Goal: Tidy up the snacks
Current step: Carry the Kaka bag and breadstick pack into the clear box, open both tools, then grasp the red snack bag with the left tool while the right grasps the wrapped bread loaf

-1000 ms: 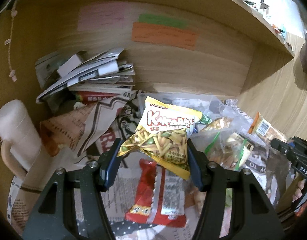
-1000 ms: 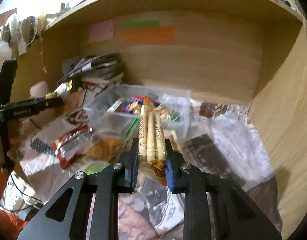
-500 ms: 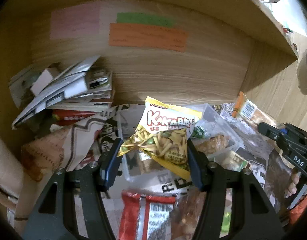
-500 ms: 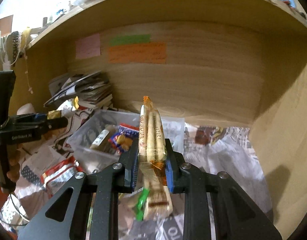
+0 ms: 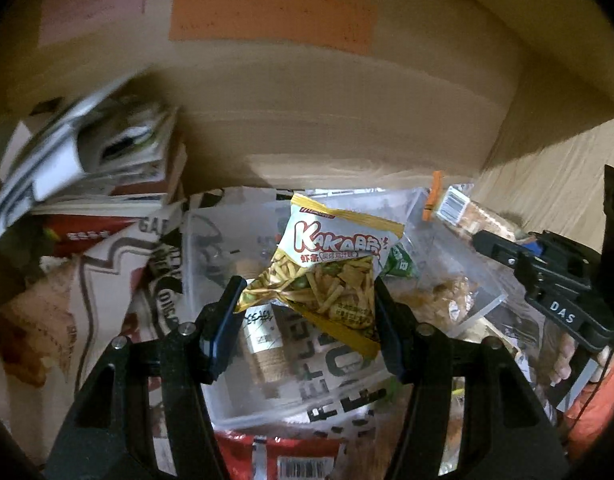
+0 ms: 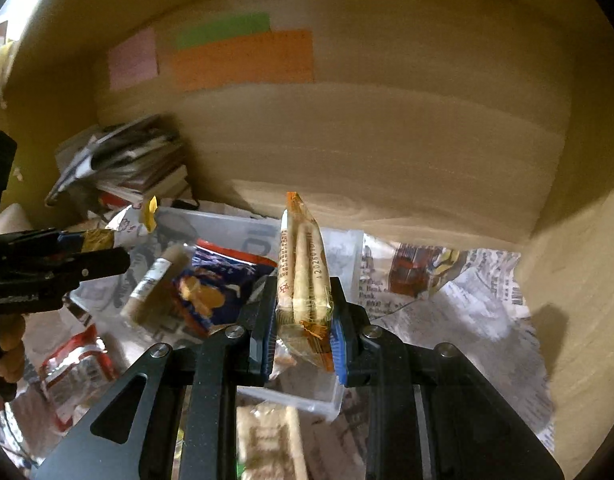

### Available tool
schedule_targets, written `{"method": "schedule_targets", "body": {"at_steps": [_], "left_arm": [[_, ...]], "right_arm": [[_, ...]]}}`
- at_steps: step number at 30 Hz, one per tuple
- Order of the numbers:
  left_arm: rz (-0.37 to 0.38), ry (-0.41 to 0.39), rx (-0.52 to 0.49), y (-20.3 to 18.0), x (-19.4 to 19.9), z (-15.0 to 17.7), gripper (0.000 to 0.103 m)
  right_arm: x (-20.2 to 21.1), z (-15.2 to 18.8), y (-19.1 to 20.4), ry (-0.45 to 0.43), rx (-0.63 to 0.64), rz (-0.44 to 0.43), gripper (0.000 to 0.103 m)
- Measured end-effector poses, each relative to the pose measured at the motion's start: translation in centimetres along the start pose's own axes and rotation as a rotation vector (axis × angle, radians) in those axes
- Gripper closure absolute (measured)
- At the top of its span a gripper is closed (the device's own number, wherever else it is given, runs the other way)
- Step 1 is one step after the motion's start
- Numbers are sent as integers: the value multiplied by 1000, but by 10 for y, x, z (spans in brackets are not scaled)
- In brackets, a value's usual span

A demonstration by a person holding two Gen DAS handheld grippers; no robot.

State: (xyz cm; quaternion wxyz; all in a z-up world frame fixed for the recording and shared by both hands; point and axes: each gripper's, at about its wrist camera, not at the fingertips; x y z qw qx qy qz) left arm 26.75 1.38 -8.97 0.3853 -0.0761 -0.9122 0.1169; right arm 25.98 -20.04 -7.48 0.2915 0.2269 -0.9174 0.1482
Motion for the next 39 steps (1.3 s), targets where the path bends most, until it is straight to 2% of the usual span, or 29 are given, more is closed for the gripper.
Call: {"method": "schedule_targets", "body": {"at_steps": [9,13,17,23,27,32,39], "left_arm": [[-13,72,-34,-11,-25,-1,41],[-5,82,-26,-10,-24,1,39],[-2,58,-22,-7,-11,1,37],[-10,-7,-11,4,25,10,27],[-27,-30,-18,10,45,20,21],[-64,-46,-51,13,61,43,18],[-83,-11,-47,25,62,76,15]], "right_arm": [[-17,1,-5,62,-20,-31,77],[-7,3,-6,39,-38,-32,60],[11,5,-3,12,-34,-33,52],[38,13,3,-27,-18,-17,40],[55,26,6,-37,-35,-15,36],[66,46,9,-20,-55,3,34],[66,77,11,48,-74,18,34]]}}
Point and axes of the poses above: each gripper's, at about its wrist camera, not at the fingertips, and x roughly against the way its jaws point, y to its left, z to its underside, and after that the axes turned 9 degrees about x, right-handed
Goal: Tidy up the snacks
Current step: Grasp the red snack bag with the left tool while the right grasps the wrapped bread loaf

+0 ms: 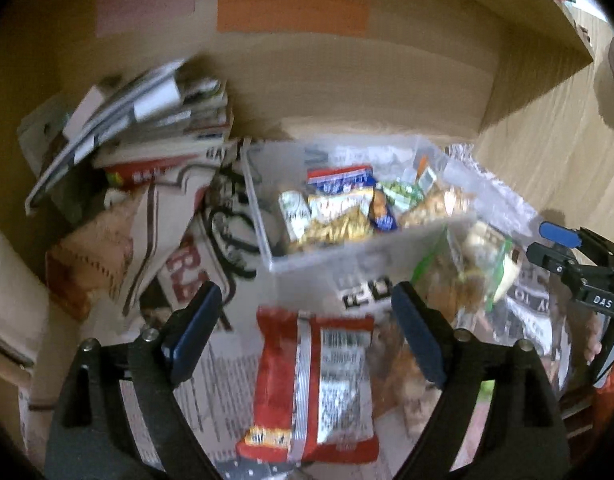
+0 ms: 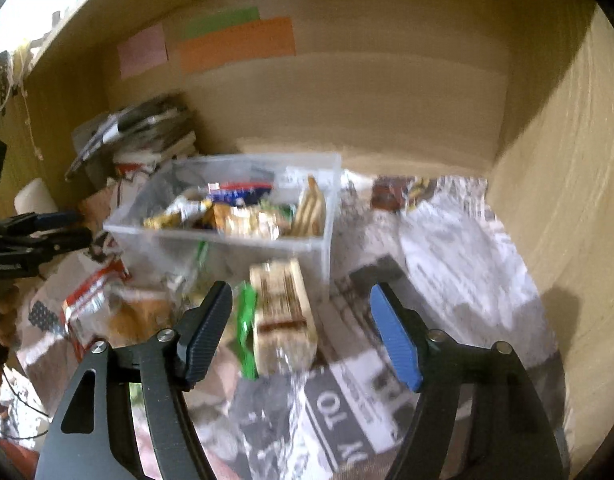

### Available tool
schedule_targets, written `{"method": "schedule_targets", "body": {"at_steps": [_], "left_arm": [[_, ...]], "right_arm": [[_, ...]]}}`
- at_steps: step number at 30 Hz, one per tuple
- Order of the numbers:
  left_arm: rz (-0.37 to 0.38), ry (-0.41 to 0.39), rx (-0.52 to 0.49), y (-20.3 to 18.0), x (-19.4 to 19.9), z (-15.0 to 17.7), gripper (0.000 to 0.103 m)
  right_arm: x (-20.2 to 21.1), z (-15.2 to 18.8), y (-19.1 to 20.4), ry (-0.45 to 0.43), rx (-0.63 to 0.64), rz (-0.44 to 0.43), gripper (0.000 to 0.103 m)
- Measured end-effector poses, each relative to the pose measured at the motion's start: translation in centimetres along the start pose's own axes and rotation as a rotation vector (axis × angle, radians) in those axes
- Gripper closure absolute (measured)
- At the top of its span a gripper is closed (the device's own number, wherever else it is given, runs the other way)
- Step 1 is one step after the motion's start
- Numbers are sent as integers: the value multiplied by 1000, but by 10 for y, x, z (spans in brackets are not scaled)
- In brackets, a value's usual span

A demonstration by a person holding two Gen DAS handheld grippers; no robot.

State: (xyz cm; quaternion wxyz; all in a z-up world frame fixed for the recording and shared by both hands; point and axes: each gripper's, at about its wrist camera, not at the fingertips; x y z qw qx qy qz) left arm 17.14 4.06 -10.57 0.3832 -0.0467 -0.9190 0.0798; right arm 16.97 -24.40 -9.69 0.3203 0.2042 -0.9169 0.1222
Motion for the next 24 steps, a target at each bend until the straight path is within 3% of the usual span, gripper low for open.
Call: {"method": "schedule_targets", "body": {"at_steps": [6,16,21,24], "left_arm": [[-12,65,26,11,-10,25,15],[-14,138,43,17,-25,49,12],[6,171,65,18,-38,53,8],[-22,157,43,14,-42,56,8]], "right_arm": [[-15,15,0,65,4,-1,34],[-37,15,-2,86,0,-21,35],[-47,11,4,94,13,-45,48],[-49,9,8,87,21,-63,58]]}}
Point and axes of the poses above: each gripper's, at about its wrist camera, not at the fingertips, and x roughly against the way its jaws point, y to its left, z to its underside, and after that the axes turned 9 degrees about x, right-handed
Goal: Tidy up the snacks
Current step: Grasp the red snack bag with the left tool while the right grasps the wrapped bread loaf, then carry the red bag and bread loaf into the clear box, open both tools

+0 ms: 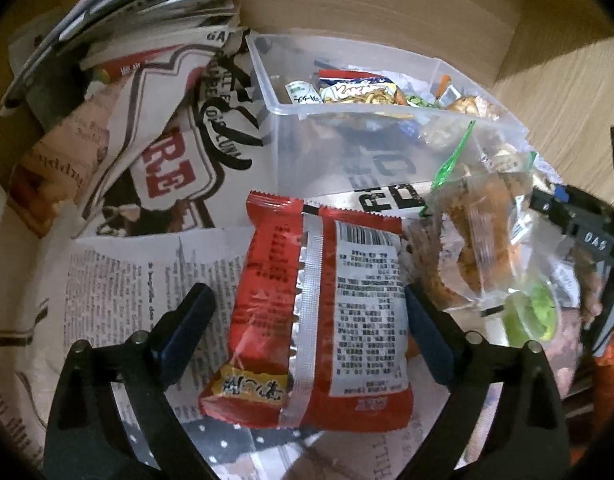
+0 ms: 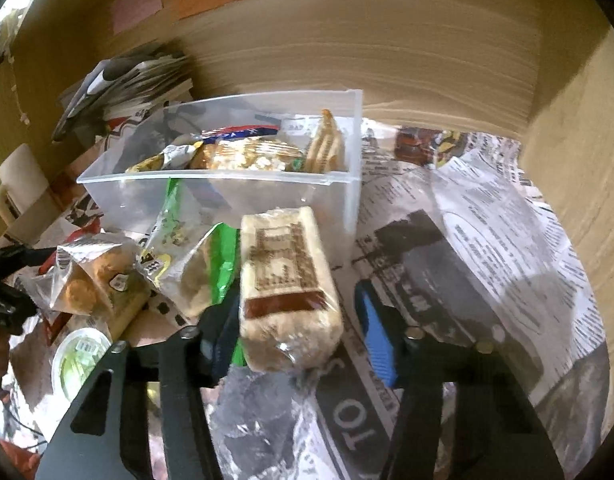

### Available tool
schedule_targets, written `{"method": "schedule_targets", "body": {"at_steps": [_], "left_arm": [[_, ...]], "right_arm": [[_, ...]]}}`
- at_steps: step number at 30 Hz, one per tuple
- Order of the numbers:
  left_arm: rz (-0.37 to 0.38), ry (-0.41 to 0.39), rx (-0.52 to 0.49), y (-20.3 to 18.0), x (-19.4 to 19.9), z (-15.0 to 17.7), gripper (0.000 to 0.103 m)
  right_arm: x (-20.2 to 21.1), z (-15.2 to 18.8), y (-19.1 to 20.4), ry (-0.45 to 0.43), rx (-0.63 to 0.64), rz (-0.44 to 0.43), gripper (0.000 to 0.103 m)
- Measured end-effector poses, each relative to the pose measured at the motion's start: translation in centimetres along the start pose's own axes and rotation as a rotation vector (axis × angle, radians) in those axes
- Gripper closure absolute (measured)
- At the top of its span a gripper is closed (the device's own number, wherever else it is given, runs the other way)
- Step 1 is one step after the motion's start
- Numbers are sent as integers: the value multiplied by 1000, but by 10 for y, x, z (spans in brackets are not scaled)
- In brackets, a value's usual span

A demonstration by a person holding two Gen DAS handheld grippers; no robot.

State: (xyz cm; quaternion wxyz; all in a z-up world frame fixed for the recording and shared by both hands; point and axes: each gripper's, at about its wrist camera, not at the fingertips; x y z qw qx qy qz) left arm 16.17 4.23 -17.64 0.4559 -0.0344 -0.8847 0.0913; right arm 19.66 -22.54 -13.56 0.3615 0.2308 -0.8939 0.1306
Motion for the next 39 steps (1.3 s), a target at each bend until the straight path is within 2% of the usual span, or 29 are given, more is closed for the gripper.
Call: {"method": "schedule_targets", "body": {"at_steps": [2,4,6,7,9,17,25,39], "left_arm": [[-24,-15,-20,-3,-2,1,8],[-37,-36,-21,-4,-3,2,9],[-54,-71,-19,-3,-3,3,27],[-71,-83,-20,-3,-2,3,28],[-69,-100,-1,1,1,2,37],[-74,-131,29,15,15,-1,38],[-52,-192,38,10,43,-9,38],[3,-320,31,0,86,-51,38]], "right_arm": [[-1,-1,2,-6,2,-11,66],[0,0,3,-15,10,-7,67],[2,1,4,-21,10,-7,69],[3,1,4,-25,9,-4,69],[6,2,4,-33,5,4,69],[22,8,-5,-58,-36,23,70],[48,8,-12,-102,-57,67,69],[91,-23,-4,-242,-4,107,70]]}}
Point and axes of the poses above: each gripper's, at about its wrist camera, not at the fingertips, and x roughly against the way its jaws point, y to its left, z to its underside, and after that the axes turned 9 degrees about x, right-handed
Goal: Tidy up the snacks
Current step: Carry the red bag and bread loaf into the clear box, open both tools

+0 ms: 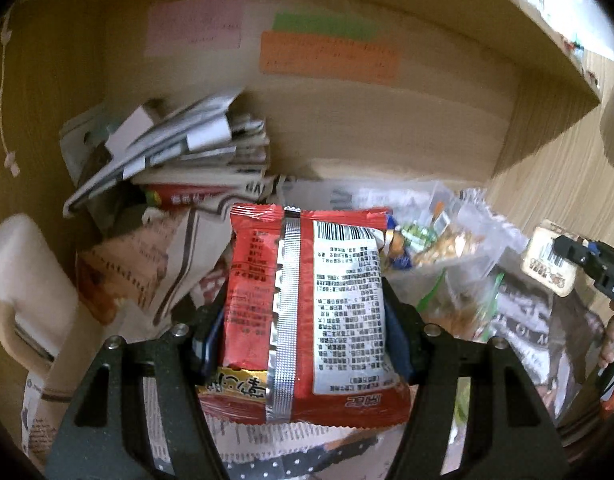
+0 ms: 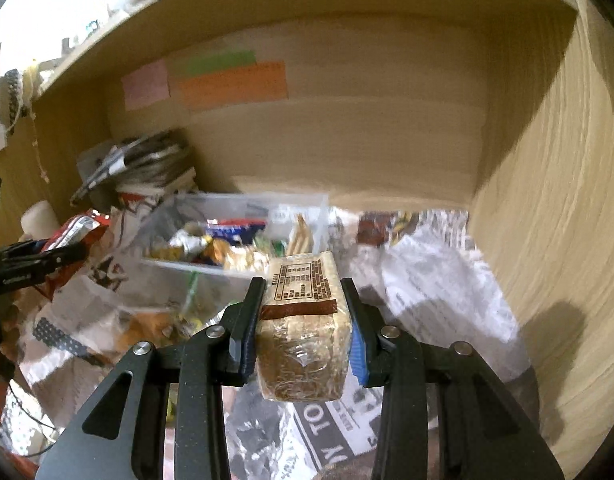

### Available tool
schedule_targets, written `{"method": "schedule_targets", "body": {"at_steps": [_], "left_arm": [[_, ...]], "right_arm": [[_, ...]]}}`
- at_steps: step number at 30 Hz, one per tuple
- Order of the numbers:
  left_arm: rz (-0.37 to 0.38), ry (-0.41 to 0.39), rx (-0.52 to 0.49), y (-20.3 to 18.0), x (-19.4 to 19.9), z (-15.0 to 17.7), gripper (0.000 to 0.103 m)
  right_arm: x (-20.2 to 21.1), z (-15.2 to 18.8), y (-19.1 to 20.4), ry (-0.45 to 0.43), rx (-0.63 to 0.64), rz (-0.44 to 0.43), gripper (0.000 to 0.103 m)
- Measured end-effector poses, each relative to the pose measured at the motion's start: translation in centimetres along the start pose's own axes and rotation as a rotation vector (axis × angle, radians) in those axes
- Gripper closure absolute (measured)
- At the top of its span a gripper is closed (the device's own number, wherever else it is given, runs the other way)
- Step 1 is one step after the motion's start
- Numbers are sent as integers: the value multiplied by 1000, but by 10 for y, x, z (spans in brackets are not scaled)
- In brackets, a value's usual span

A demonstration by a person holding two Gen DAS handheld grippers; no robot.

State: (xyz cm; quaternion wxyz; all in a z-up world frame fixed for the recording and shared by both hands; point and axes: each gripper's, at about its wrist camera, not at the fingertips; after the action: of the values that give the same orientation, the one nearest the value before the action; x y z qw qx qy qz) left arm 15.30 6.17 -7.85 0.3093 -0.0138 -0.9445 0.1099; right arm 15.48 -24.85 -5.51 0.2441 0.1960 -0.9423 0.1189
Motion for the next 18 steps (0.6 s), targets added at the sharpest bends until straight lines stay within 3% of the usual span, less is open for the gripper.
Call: {"method": "schedule_targets", "body": {"at_steps": [7,18], "left_arm": [[26,-27,-26,-13,-3,-22,38],[48,6,-61,-37,-40,-42,38]], "right_arm": [[-11,-22,12,-38,35,-37,70],[-56,-47,34,-51,38,-132,70]]}}
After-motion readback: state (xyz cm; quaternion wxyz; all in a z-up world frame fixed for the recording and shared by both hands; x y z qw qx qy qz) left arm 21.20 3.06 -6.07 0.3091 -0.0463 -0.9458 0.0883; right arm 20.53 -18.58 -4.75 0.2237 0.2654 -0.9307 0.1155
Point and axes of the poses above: each gripper's, at about its wrist camera, not at the fingertips, and x roughly against the way its jaws point, y to its left, z to its underside, and after that the axes turned 9 degrees about x, right-handed
